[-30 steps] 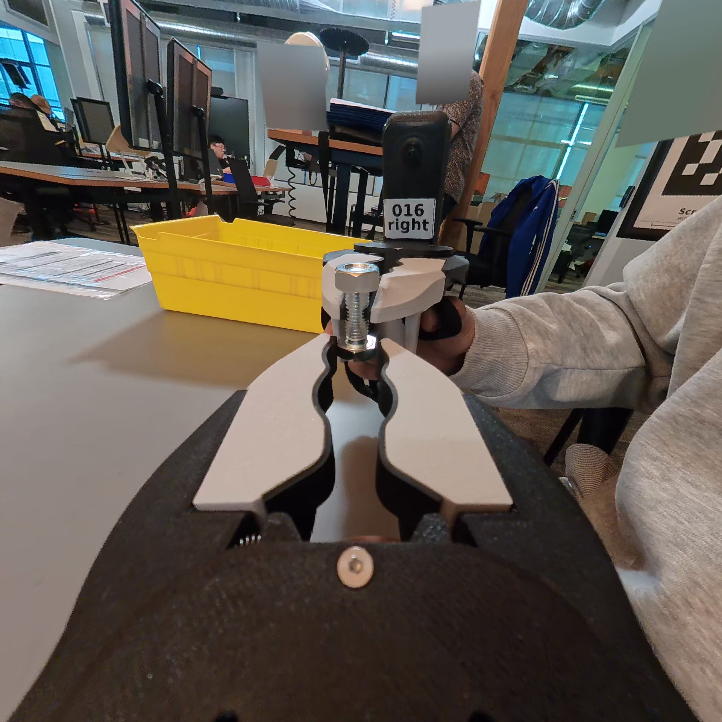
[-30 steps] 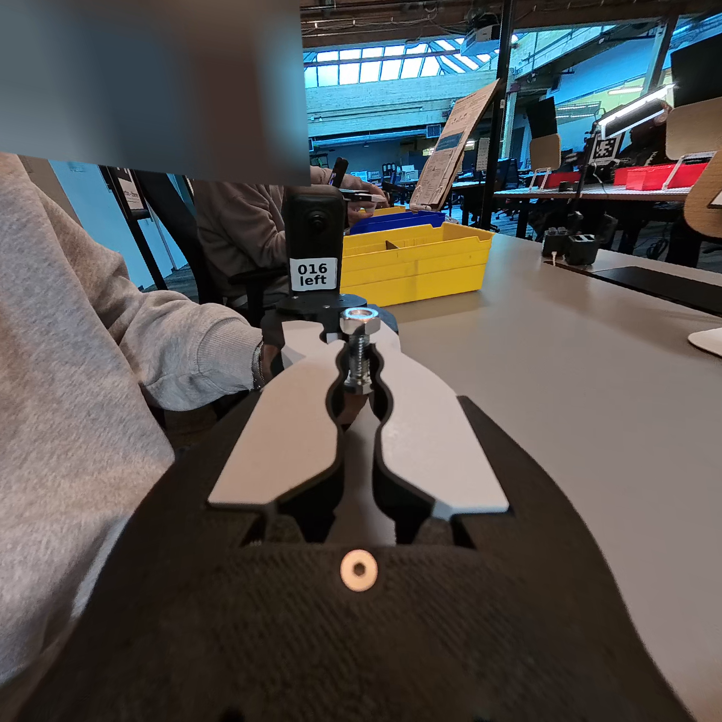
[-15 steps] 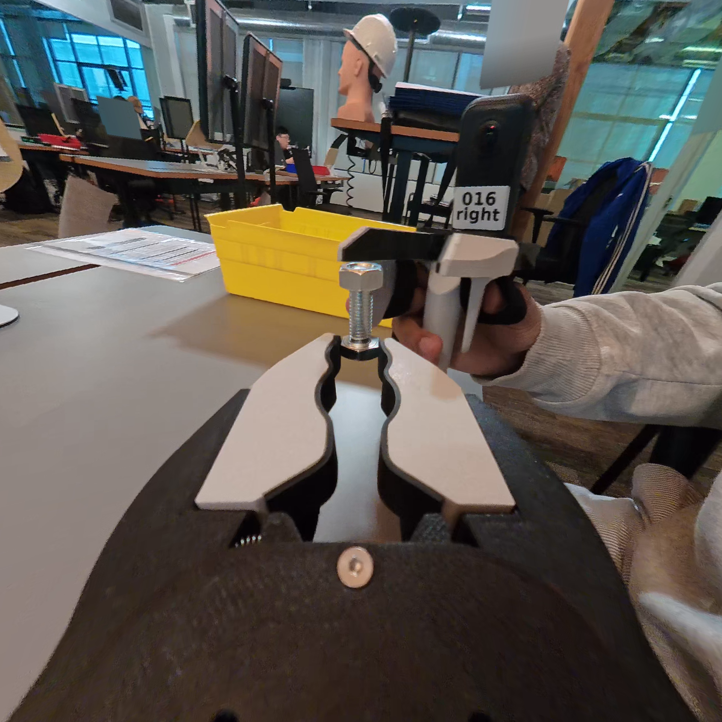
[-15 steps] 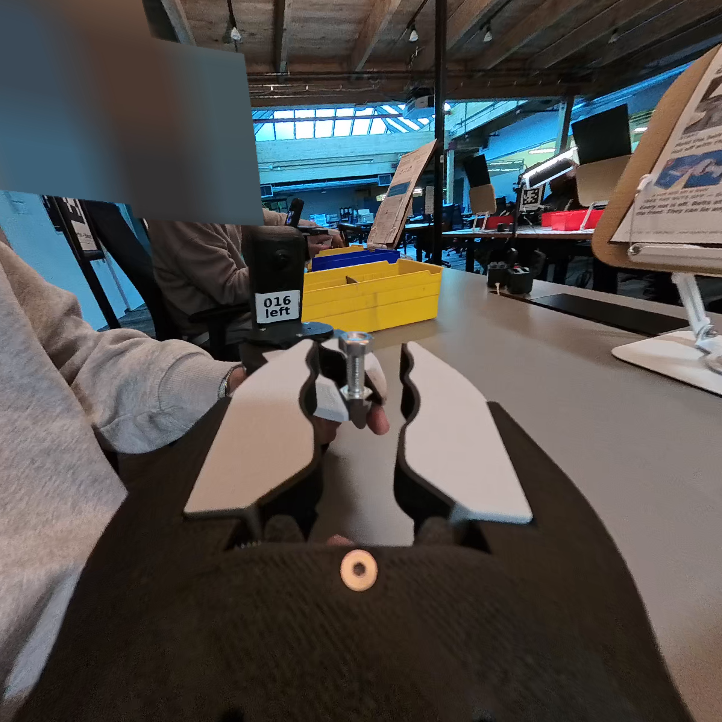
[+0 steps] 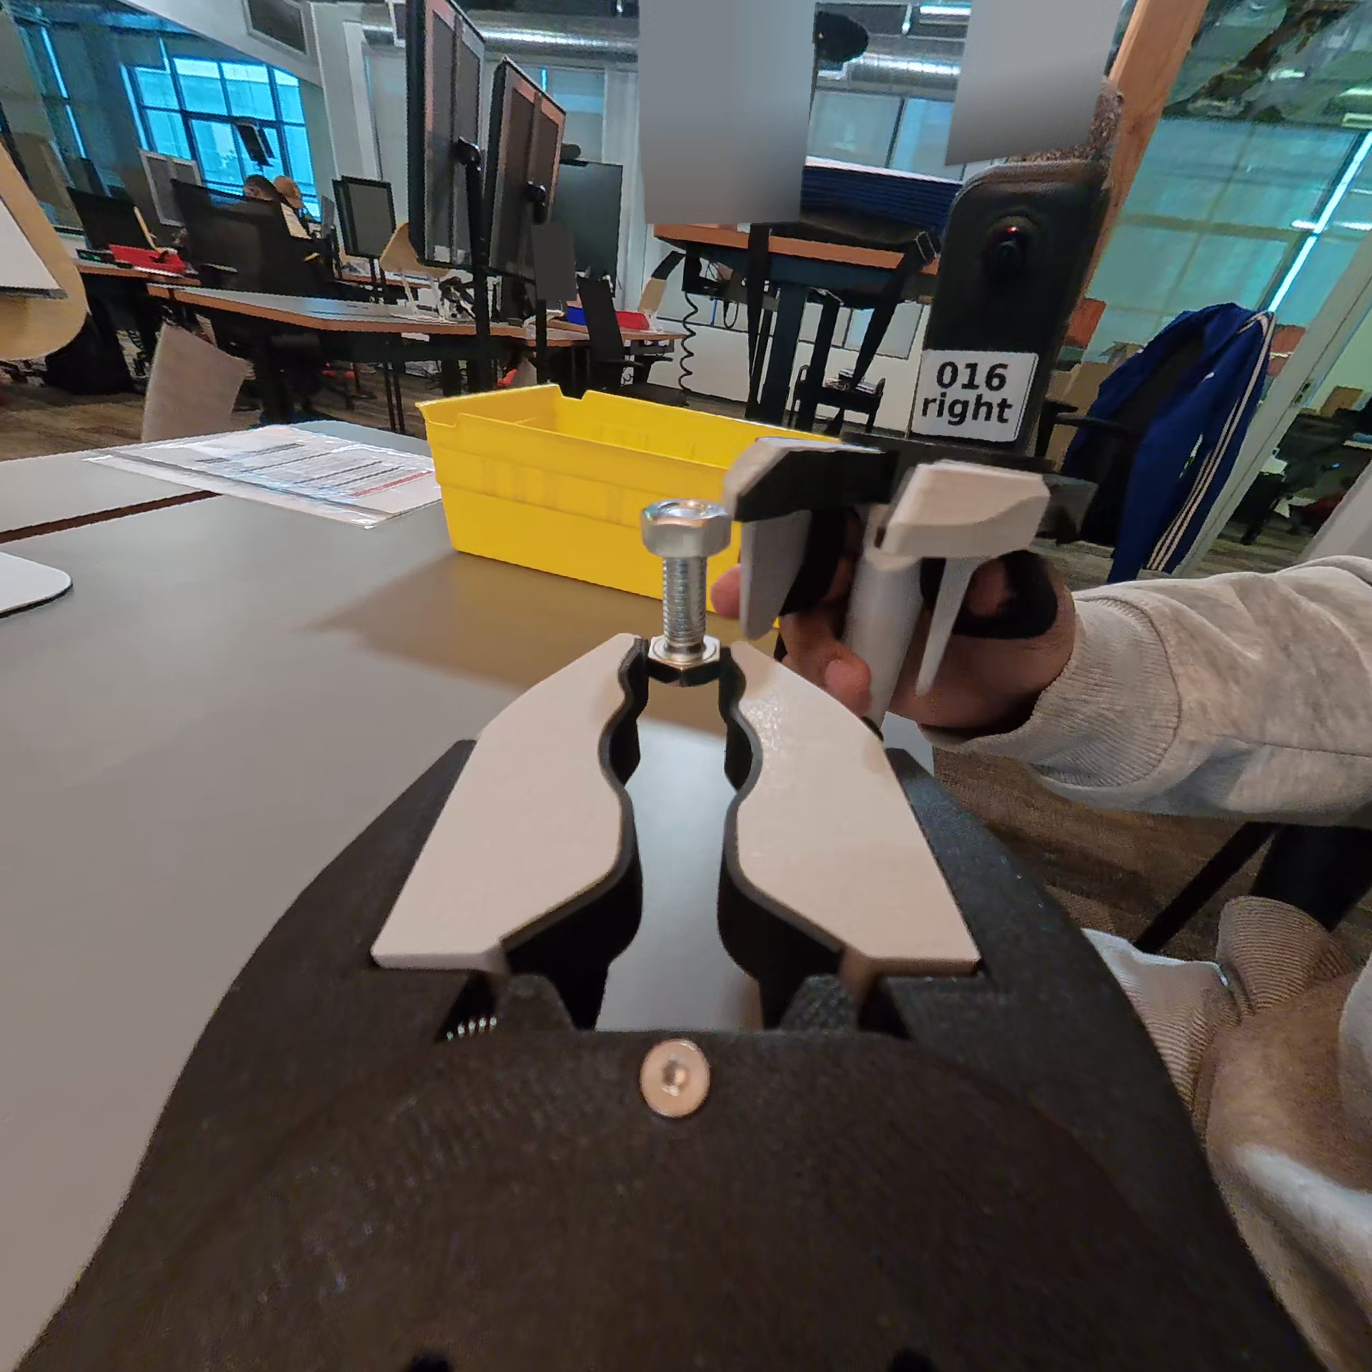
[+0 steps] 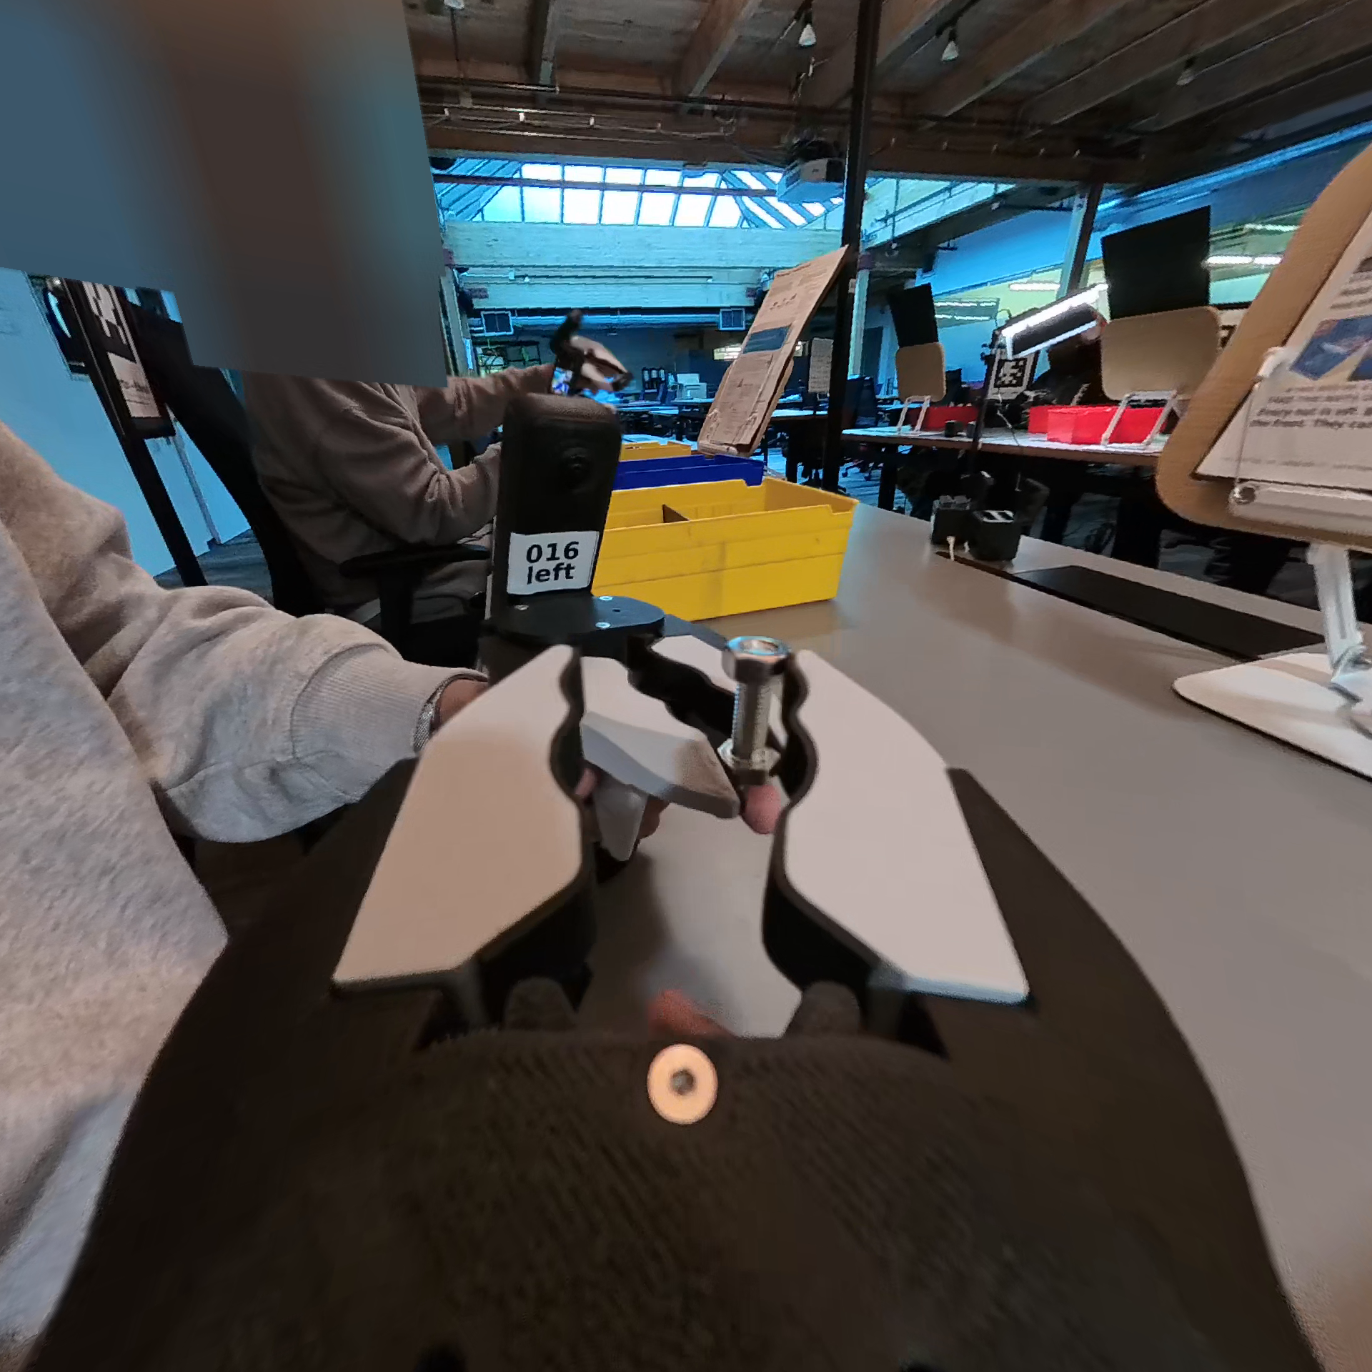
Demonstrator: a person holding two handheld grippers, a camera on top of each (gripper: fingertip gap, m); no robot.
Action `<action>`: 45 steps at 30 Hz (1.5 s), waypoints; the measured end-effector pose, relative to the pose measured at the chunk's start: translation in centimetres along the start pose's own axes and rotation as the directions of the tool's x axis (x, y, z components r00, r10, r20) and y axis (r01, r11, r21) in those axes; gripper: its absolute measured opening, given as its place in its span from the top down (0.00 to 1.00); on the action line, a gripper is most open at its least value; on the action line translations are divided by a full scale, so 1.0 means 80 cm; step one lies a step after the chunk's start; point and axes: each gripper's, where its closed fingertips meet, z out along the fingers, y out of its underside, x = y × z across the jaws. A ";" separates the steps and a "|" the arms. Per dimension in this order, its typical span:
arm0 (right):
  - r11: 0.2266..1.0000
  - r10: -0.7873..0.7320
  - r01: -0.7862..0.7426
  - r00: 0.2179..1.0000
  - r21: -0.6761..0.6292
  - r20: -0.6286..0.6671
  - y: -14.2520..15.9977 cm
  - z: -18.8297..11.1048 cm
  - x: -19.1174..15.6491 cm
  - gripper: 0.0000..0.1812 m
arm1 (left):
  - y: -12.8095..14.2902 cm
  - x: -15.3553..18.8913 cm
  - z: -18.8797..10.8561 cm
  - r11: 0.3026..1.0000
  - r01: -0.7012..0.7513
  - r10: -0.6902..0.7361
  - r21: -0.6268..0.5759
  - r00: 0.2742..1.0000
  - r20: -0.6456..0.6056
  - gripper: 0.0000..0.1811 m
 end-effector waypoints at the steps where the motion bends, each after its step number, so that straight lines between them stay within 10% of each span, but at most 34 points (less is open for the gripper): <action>1: 1.000 0.009 -0.009 1.000 0.001 0.005 -0.002 -0.003 0.000 0.78 | -0.001 0.000 0.000 1.000 0.004 -0.004 0.002 1.000 0.000 0.90; 23: 0.998 -0.063 0.061 0.997 -0.023 -0.052 0.010 0.007 0.006 0.61 | 0.009 0.002 0.004 0.998 -0.015 0.016 -0.058 1.000 0.005 0.89; 28: 1.000 0.002 -0.002 1.000 -0.025 -0.011 0.009 -0.001 0.005 0.73 | 0.006 -0.010 0.000 0.999 0.006 -0.004 -0.044 0.999 0.048 0.89; 30: 0.998 0.056 -0.054 0.997 -0.035 0.043 0.009 -0.007 0.001 0.92 | 0.006 -0.012 0.000 0.999 0.008 -0.006 -0.044 0.999 0.052 0.89; 45: 0.998 -0.032 0.030 0.999 -0.052 -0.036 0.016 0.004 0.007 0.68 | 0.011 -0.014 0.002 0.997 0.004 0.001 -0.076 0.998 0.069 0.89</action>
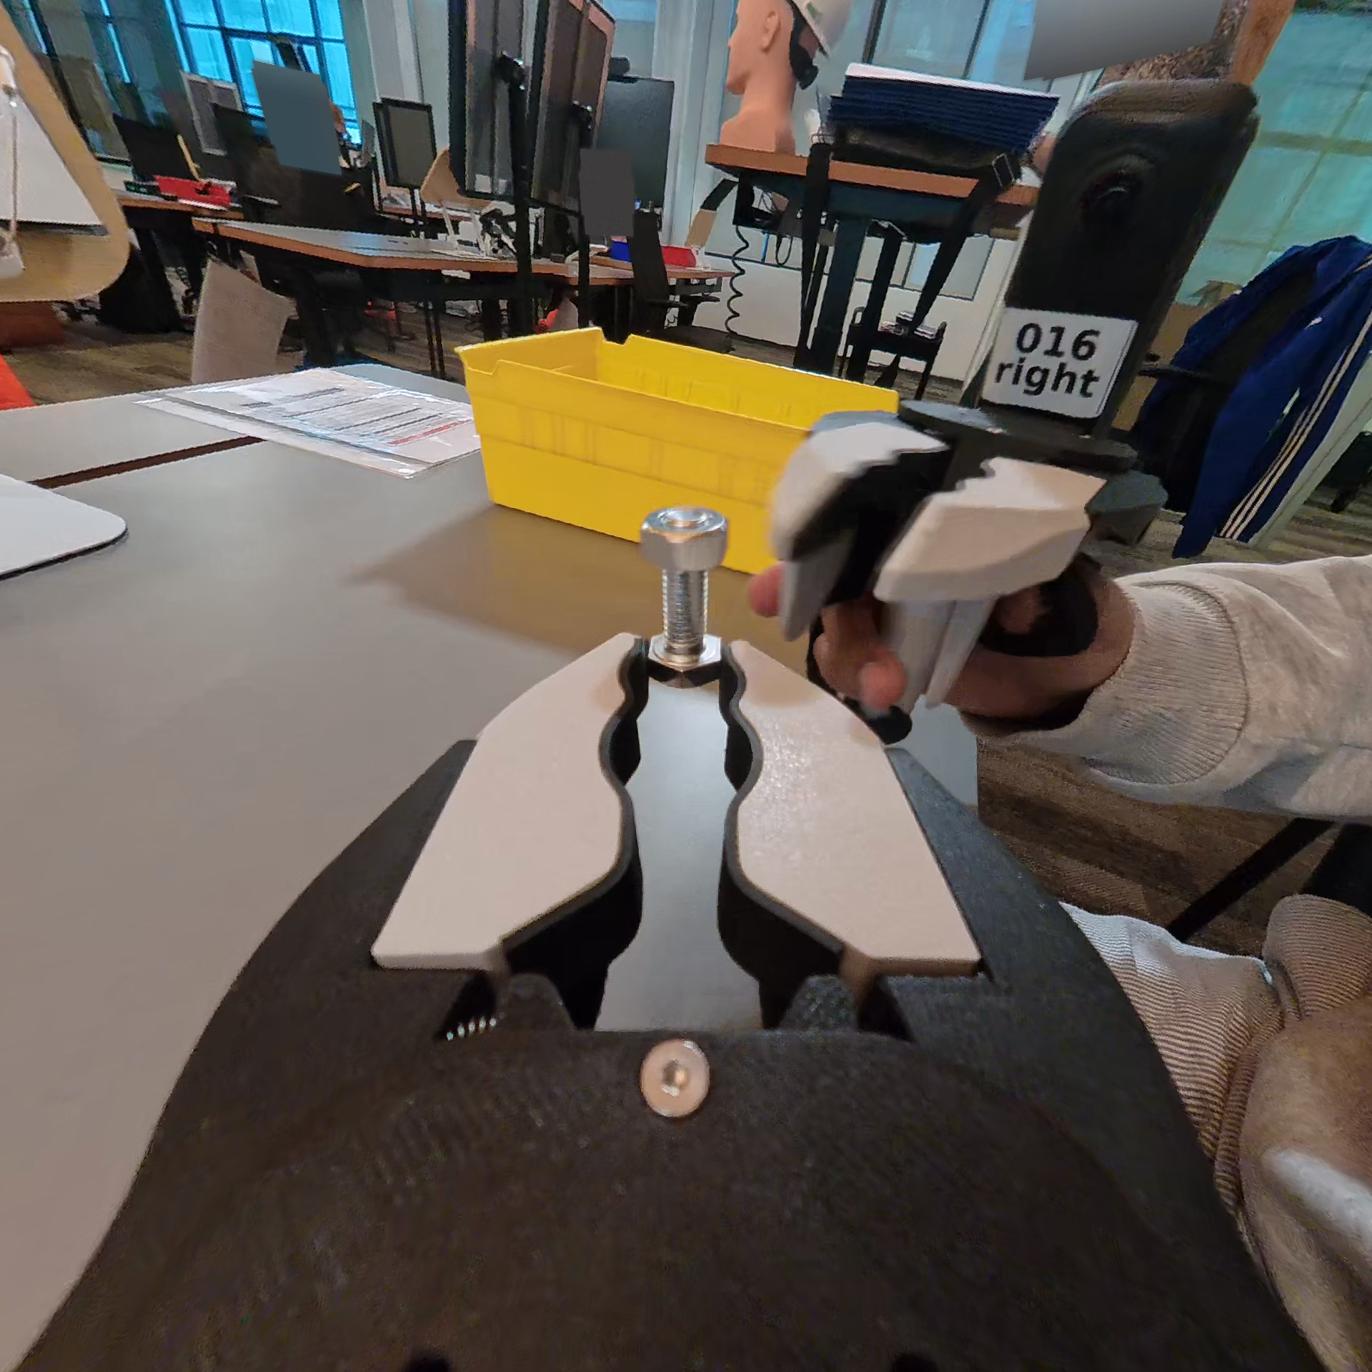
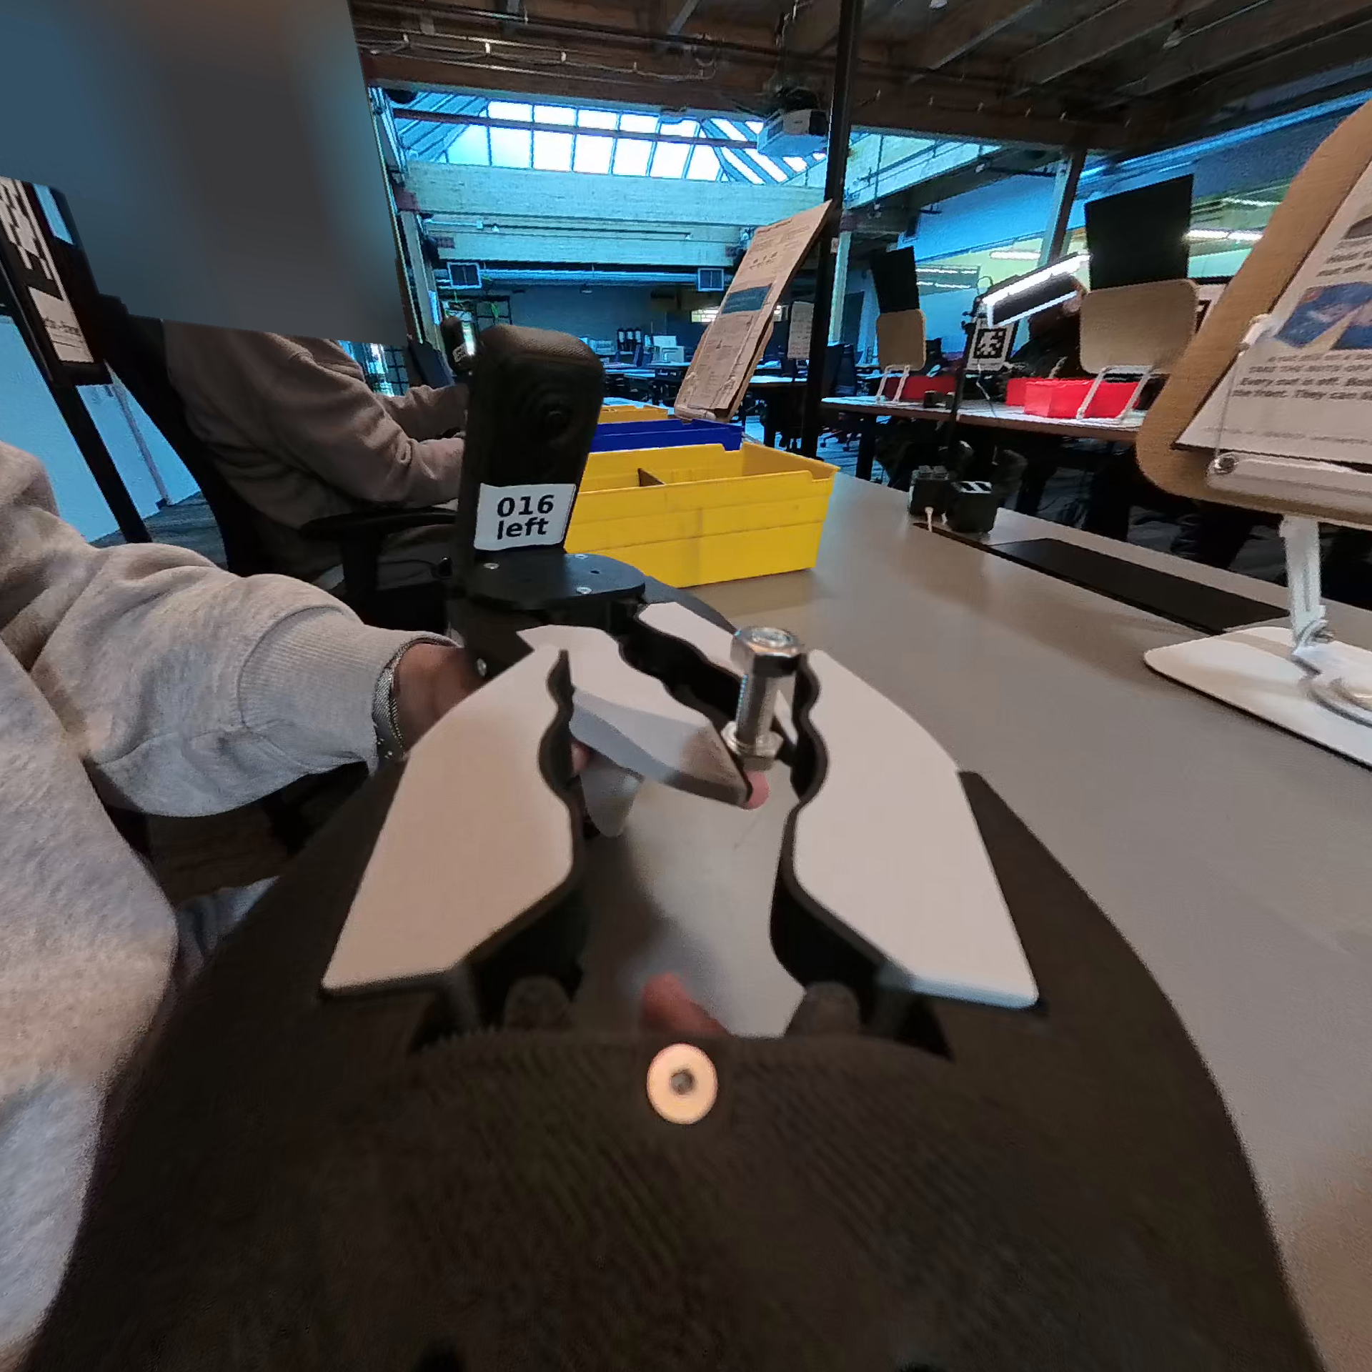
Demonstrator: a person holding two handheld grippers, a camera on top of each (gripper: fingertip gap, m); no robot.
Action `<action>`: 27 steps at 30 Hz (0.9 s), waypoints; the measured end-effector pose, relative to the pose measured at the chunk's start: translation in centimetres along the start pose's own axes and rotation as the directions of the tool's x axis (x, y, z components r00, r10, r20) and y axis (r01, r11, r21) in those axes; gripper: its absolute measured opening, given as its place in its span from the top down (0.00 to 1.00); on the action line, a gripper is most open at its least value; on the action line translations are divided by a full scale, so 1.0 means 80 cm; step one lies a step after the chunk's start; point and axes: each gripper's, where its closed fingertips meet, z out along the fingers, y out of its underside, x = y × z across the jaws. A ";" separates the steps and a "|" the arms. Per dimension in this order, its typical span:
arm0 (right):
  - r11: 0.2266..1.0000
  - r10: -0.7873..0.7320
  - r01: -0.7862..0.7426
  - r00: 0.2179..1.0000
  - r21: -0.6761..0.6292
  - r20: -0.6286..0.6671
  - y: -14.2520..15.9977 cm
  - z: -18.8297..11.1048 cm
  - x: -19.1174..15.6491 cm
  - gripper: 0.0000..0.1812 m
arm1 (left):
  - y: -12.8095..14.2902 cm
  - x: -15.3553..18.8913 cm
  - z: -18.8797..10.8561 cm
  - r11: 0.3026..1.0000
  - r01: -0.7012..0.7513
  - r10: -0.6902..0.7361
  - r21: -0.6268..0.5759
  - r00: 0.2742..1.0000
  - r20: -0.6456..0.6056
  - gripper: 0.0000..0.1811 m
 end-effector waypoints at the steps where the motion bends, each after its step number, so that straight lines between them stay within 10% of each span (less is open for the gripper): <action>1: 1.000 -0.001 0.001 1.000 -0.005 0.006 -0.001 -0.003 -0.001 0.74 | 0.000 -0.001 0.000 1.000 0.005 -0.005 0.000 1.000 0.000 0.89; 3: 1.000 0.013 -0.013 0.999 0.006 0.031 -0.006 -0.008 -0.004 0.93 | 0.000 0.000 0.000 1.000 0.002 -0.002 0.002 1.000 -0.002 0.89; 11: 0.999 -0.002 0.006 0.997 0.051 -0.075 -0.009 -0.004 0.014 0.67 | 0.001 0.003 0.001 1.000 -0.014 0.014 -0.009 1.000 -0.007 0.90; 16: 1.000 -0.001 0.001 0.999 0.010 -0.049 0.001 0.004 0.007 0.65 | 0.002 0.003 0.001 1.000 -0.015 0.015 -0.013 1.000 -0.009 0.90; 20: 0.998 0.068 -0.068 0.997 0.010 0.033 -0.011 -0.009 -0.006 0.96 | 0.002 0.002 0.002 1.000 -0.016 0.015 -0.013 1.000 -0.005 0.89; 27: 0.993 0.096 -0.092 0.993 0.070 -0.063 -0.014 -0.016 0.023 0.79 | 0.003 0.005 0.003 0.999 -0.032 0.032 -0.026 0.999 -0.008 0.89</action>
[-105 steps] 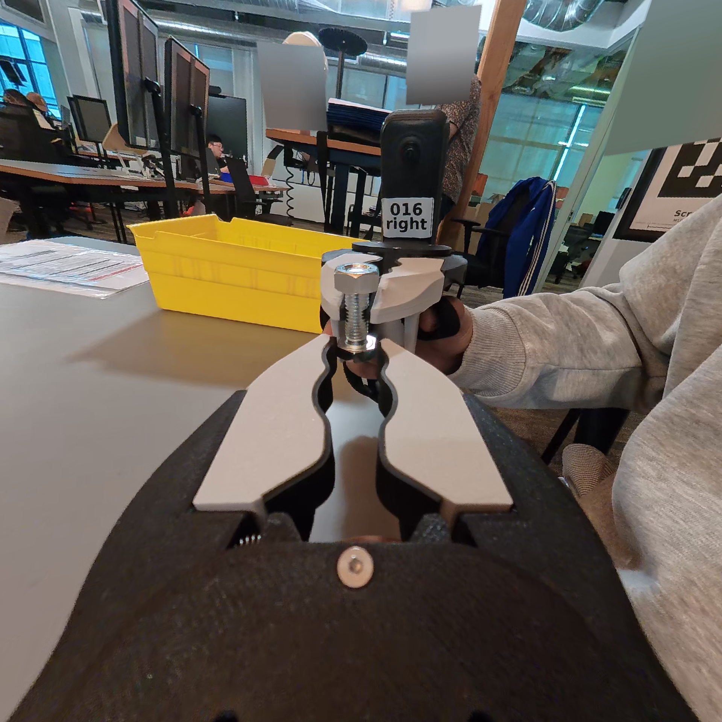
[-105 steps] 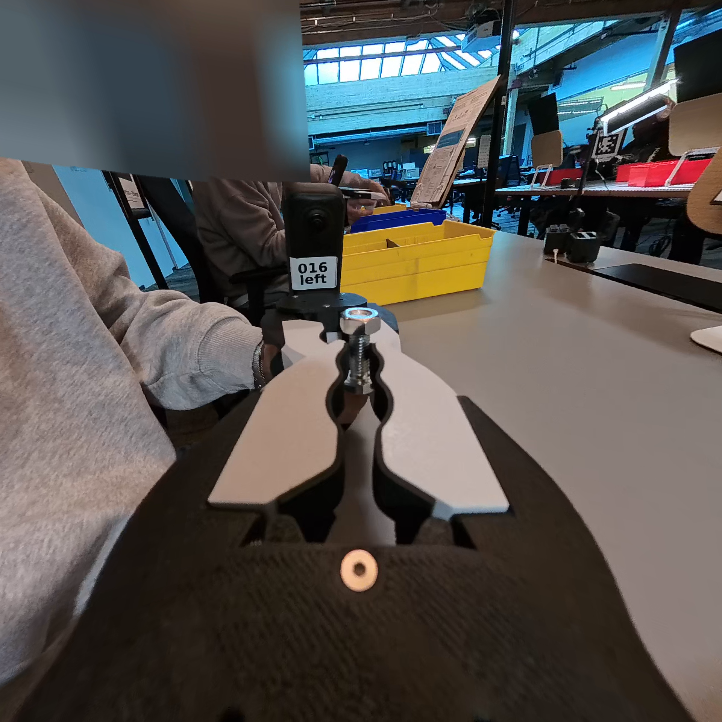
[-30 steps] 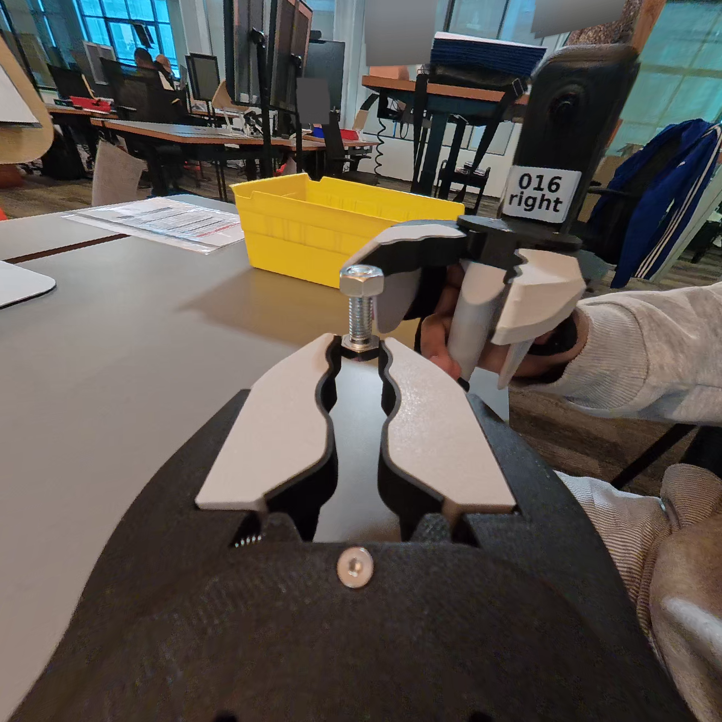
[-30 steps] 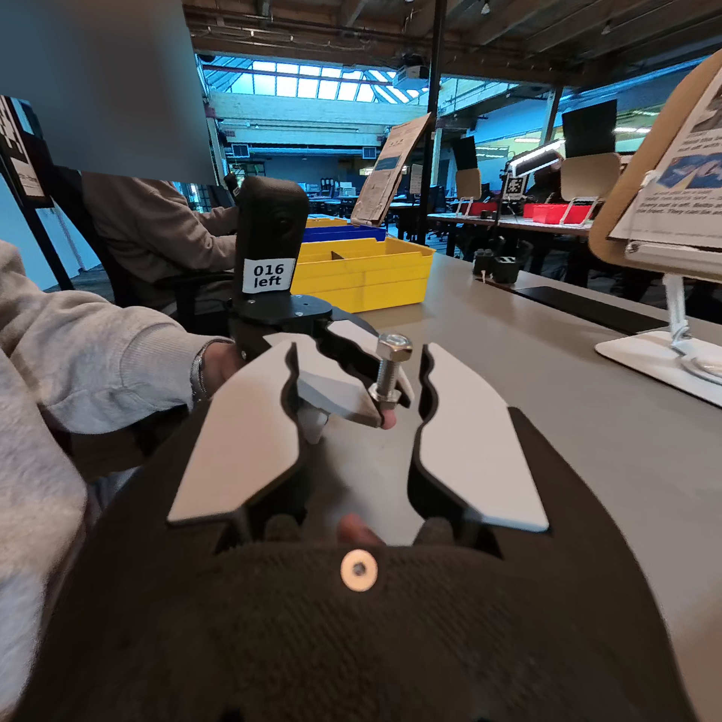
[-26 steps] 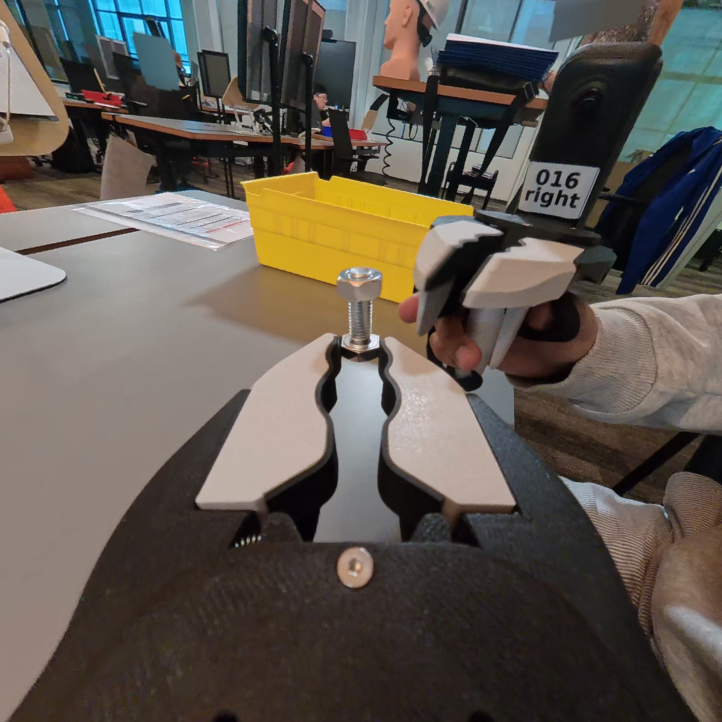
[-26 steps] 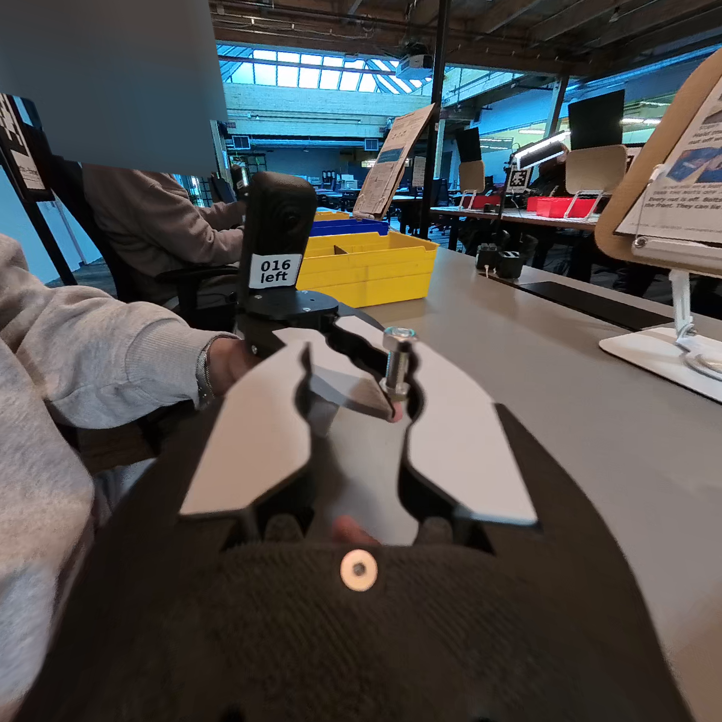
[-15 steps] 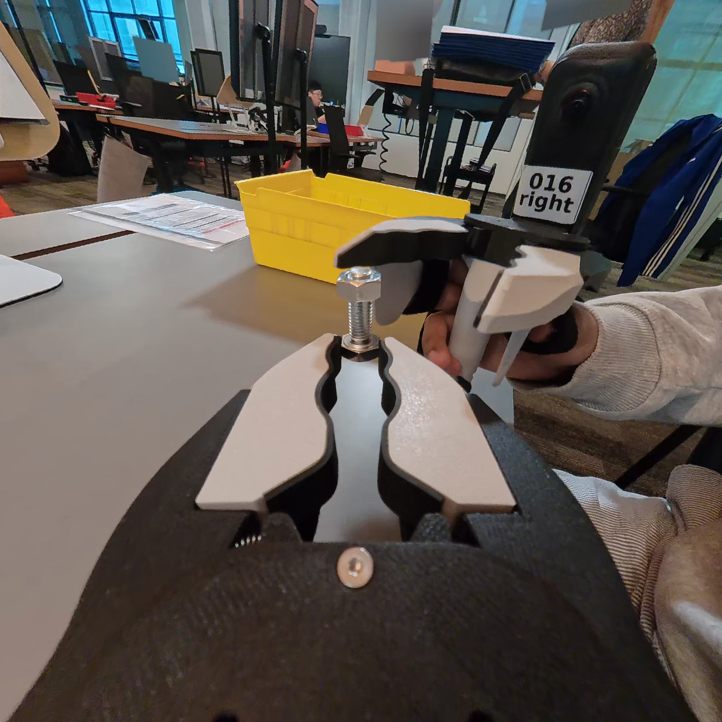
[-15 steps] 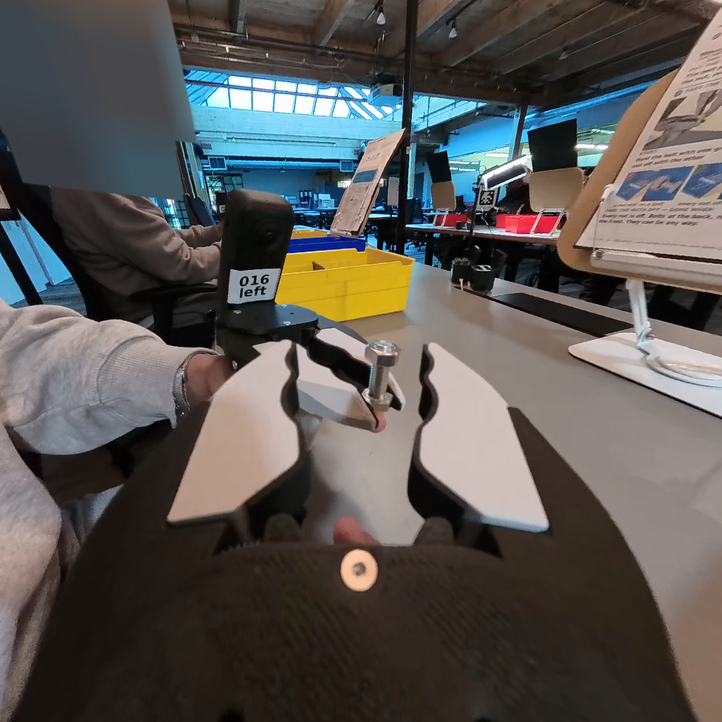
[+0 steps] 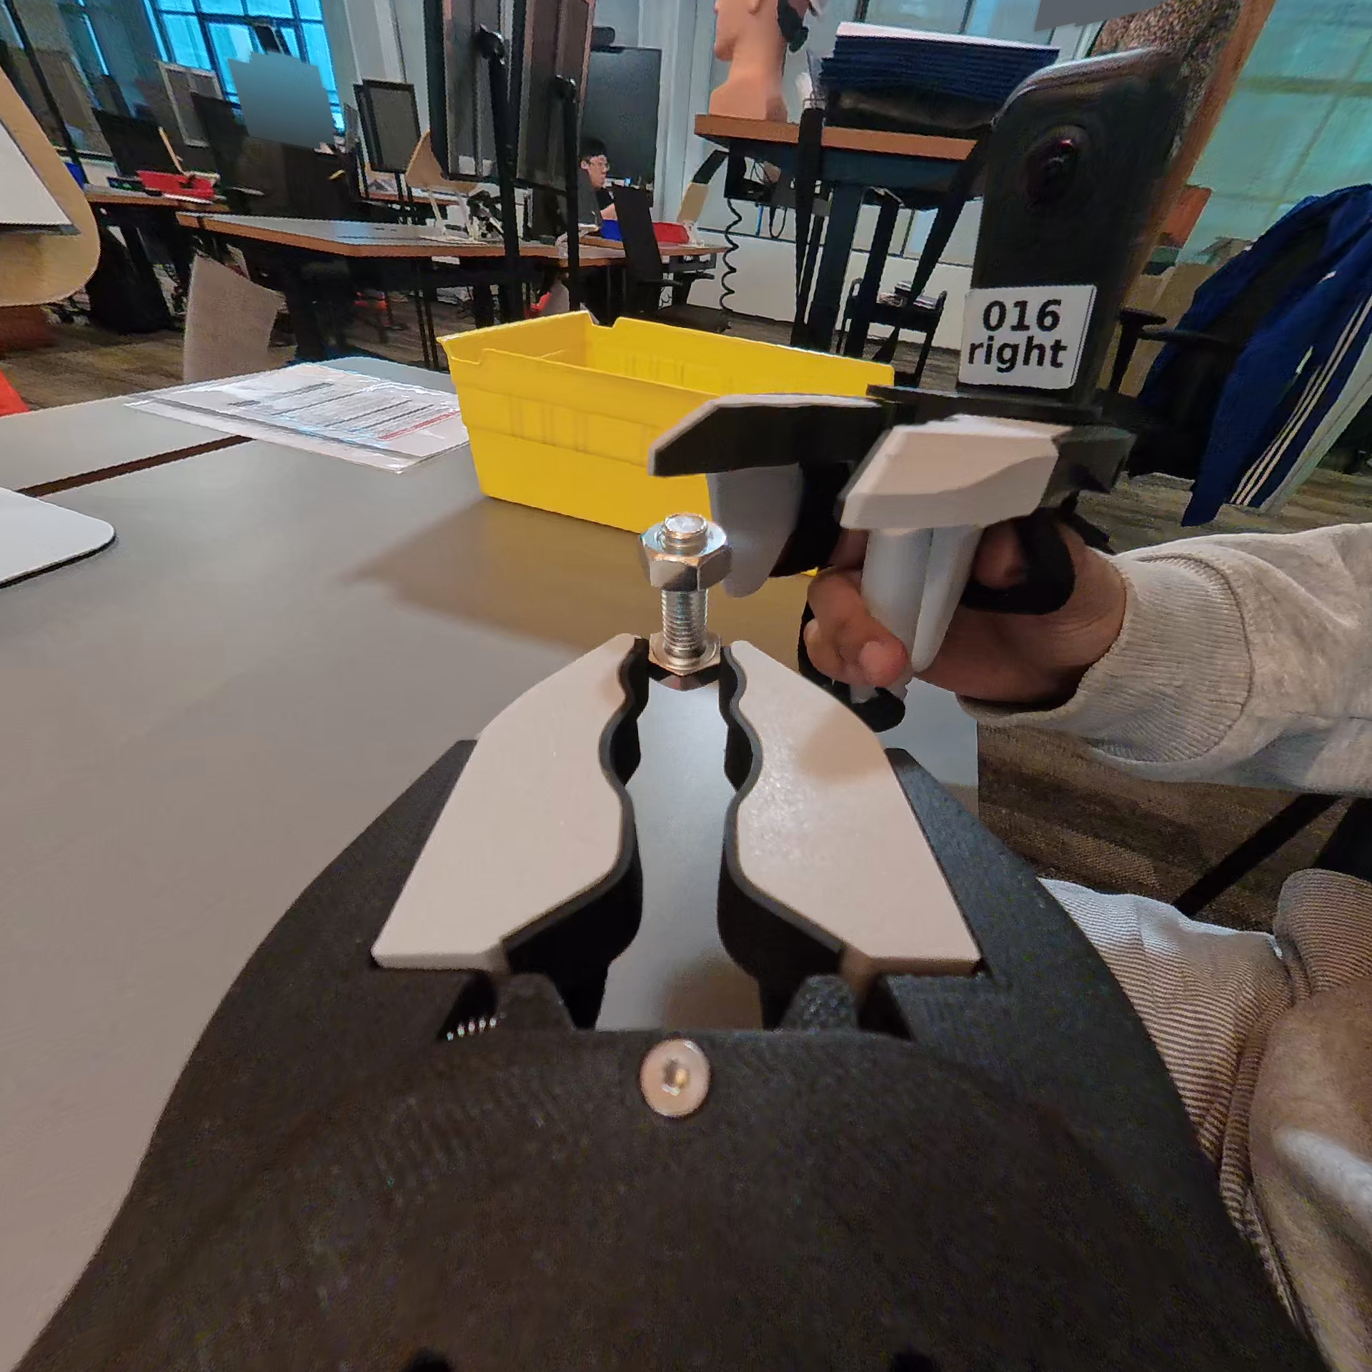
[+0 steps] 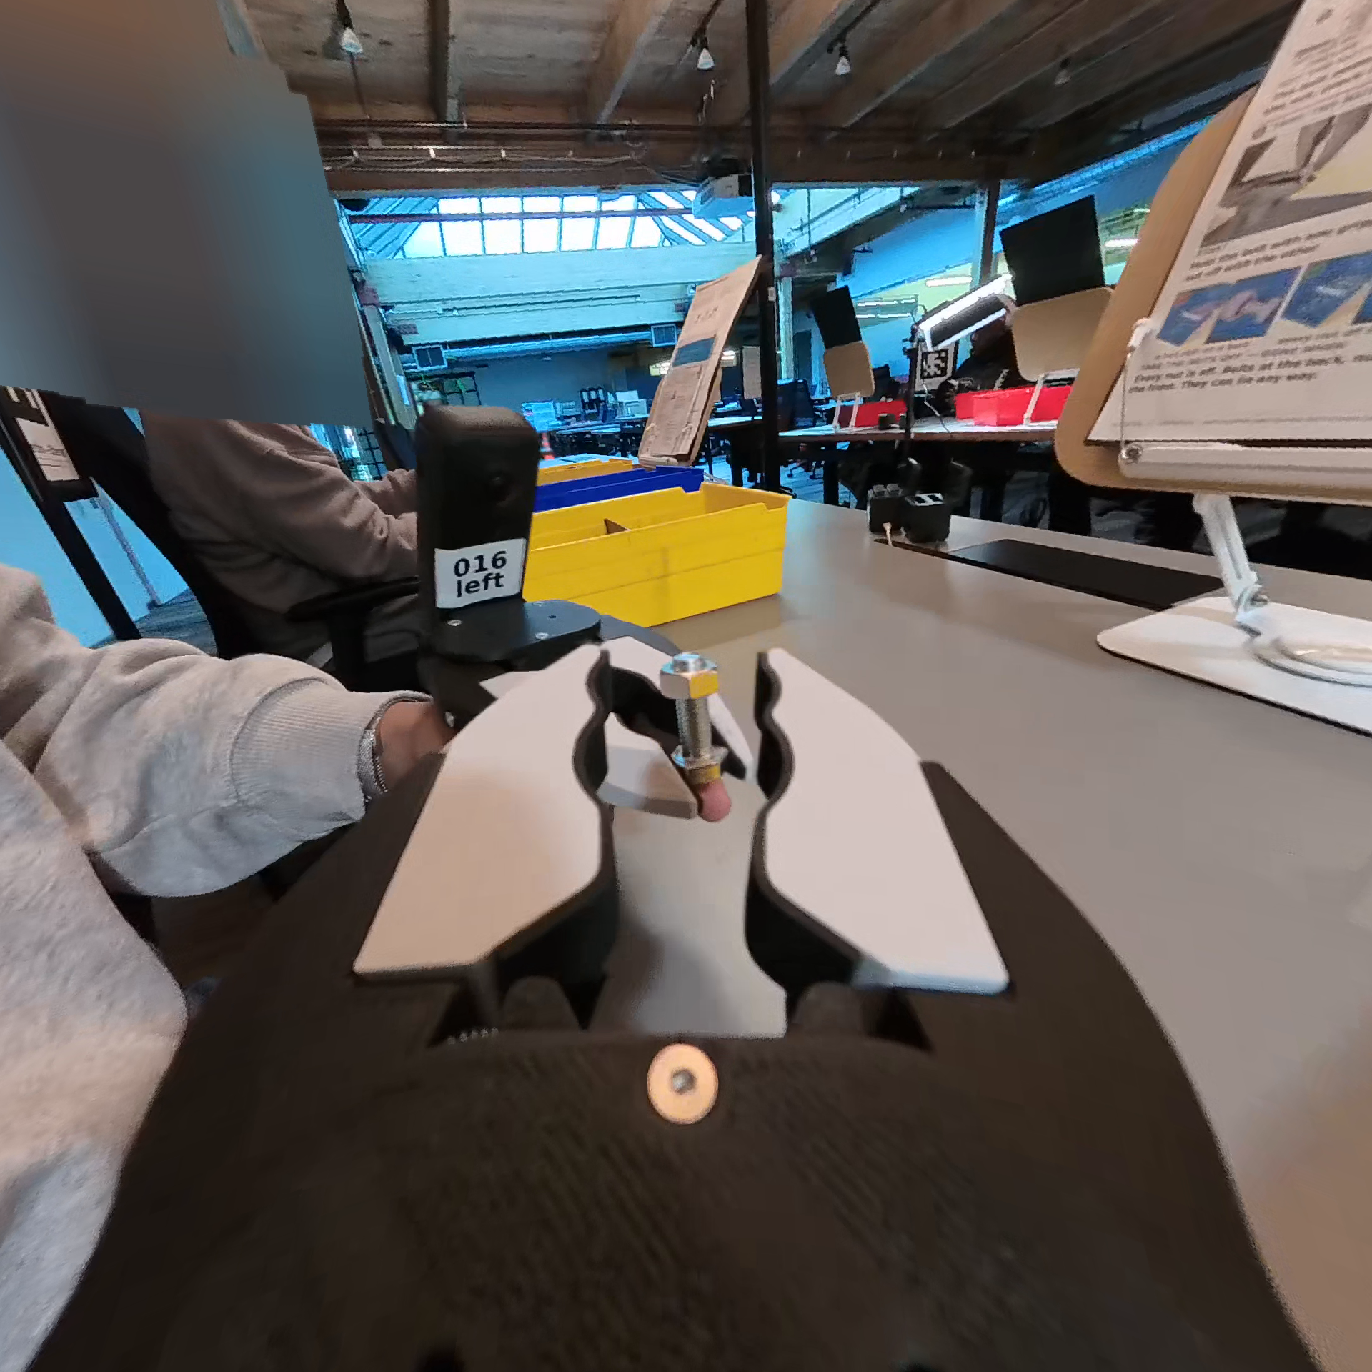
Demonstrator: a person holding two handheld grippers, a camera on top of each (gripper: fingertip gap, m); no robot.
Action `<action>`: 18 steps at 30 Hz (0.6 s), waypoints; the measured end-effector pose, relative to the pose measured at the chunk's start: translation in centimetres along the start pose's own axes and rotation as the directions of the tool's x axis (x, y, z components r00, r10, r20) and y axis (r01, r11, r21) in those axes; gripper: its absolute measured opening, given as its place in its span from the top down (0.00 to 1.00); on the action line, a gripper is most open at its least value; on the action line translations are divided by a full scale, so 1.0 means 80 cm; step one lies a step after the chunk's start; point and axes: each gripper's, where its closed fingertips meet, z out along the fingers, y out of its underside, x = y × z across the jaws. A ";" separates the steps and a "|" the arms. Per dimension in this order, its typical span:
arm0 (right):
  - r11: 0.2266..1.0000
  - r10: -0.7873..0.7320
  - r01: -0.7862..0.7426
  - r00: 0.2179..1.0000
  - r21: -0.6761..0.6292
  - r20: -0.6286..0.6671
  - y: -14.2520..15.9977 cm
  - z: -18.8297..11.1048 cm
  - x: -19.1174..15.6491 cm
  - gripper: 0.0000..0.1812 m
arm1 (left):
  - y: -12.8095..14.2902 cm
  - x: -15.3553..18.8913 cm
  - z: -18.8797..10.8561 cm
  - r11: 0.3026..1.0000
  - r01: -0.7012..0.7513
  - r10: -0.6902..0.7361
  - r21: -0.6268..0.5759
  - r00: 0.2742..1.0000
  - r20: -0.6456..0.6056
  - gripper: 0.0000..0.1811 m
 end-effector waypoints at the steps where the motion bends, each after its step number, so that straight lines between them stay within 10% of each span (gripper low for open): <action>1: 1.000 -0.006 0.006 1.000 -0.005 -0.007 0.002 0.002 0.001 0.77 | 0.000 0.000 0.000 1.000 0.002 -0.002 -0.002 1.000 0.000 0.90; 12: 0.997 -0.056 0.056 0.998 -0.058 0.002 0.016 0.013 -0.009 0.68 | 0.001 -0.005 0.000 1.000 0.029 -0.029 -0.002 0.999 0.014 0.90; 18: 0.998 -0.046 0.046 0.999 -0.036 0.006 -0.001 -0.003 -0.010 0.92 | 0.001 -0.005 0.000 0.999 0.032 -0.032 -0.004 0.999 0.016 0.90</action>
